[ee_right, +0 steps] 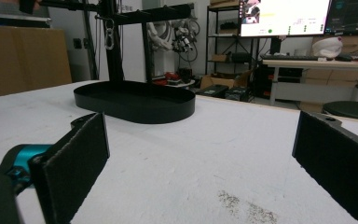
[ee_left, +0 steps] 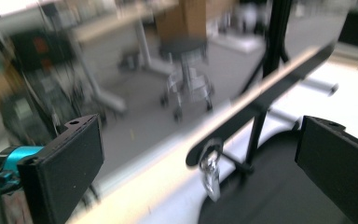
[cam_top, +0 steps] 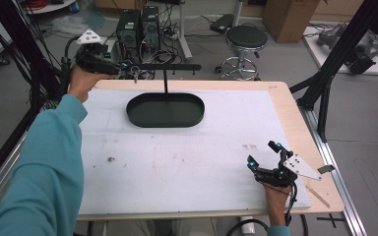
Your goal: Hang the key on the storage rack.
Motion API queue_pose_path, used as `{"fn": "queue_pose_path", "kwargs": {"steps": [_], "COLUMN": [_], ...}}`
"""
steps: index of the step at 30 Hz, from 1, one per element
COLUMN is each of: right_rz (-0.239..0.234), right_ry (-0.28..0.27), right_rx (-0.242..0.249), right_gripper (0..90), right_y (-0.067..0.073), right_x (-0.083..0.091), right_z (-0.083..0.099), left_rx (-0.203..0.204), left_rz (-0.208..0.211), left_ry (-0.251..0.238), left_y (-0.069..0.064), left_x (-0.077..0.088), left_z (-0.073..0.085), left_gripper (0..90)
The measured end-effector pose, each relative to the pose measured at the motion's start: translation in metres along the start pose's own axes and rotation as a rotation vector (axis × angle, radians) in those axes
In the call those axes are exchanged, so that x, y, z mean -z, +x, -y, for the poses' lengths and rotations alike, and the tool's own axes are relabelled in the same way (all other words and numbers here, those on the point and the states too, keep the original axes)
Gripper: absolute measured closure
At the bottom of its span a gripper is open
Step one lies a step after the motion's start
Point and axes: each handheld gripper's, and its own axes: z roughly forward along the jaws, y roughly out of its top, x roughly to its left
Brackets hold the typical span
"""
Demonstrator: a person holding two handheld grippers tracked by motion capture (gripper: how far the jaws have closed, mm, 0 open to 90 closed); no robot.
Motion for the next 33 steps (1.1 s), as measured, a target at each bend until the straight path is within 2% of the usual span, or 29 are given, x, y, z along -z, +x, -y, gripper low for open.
{"fn": "queue_pose_path", "kwargs": {"steps": [1,4,5,7,9,12,15,17,22,23,25,30,33], "right_rz": [0.001,0.001,-0.001,-0.002,-0.001,-0.003,-0.002,0.0,-0.001,0.001,0.002,0.001,0.0], "right_ry": [-0.001,0.0,0.001,-0.001,-0.001,0.003,0.003,0.001,0.006,0.004,0.004,0.004,0.002], "right_rx": [-0.002,-0.002,-0.003,-0.001,-0.002,-0.005,0.002,0.003,-0.002,0.002,0.001,0.005,0.008], "right_gripper": [2.9,2.9,2.9,2.9,2.9,2.9,2.9,2.9,2.9,2.9,2.9,2.9,2.9], "right_y": [0.0,0.0,0.0,0.0,0.0,0.001,0.001,0.001,0.001,0.0,0.0,0.0,0.001], "right_x": [0.0,0.0,0.0,0.0,0.0,0.0,0.0,0.0,0.0,0.0,-0.001,-0.001,-0.001], "right_z": [0.0,0.0,0.0,0.0,0.0,0.0,0.0,0.0,0.0,0.0,0.0,0.0,0.0], "left_rx": [0.011,-0.005,0.002,0.013,0.008,-0.021,-0.008,-0.016,-0.043,-0.021,-0.012,0.036,0.017], "left_rz": [0.019,0.052,0.051,0.083,0.095,0.108,0.115,0.117,0.16,0.171,0.171,0.176,0.163], "left_ry": [-0.014,-0.06,-0.079,-0.108,-0.119,-0.159,-0.189,-0.198,-0.201,-0.23,-0.239,-0.261,-0.255], "left_y": [-0.003,-0.012,-0.016,-0.023,-0.032,-0.046,-0.06,-0.07,-0.096,-0.104,-0.107,-0.12,-0.127], "left_x": [0.006,0.023,0.029,0.041,0.053,0.071,0.084,0.092,0.108,0.112,0.114,0.118,0.122], "left_z": [0.001,0.007,0.01,0.017,0.024,0.038,0.059,0.069,0.087,0.096,0.101,0.134,0.153], "left_gripper": [1.7,1.7,1.7,1.7,1.7,1.7,1.7,1.7,1.7,1.7,1.7,1.7,1.7]}}
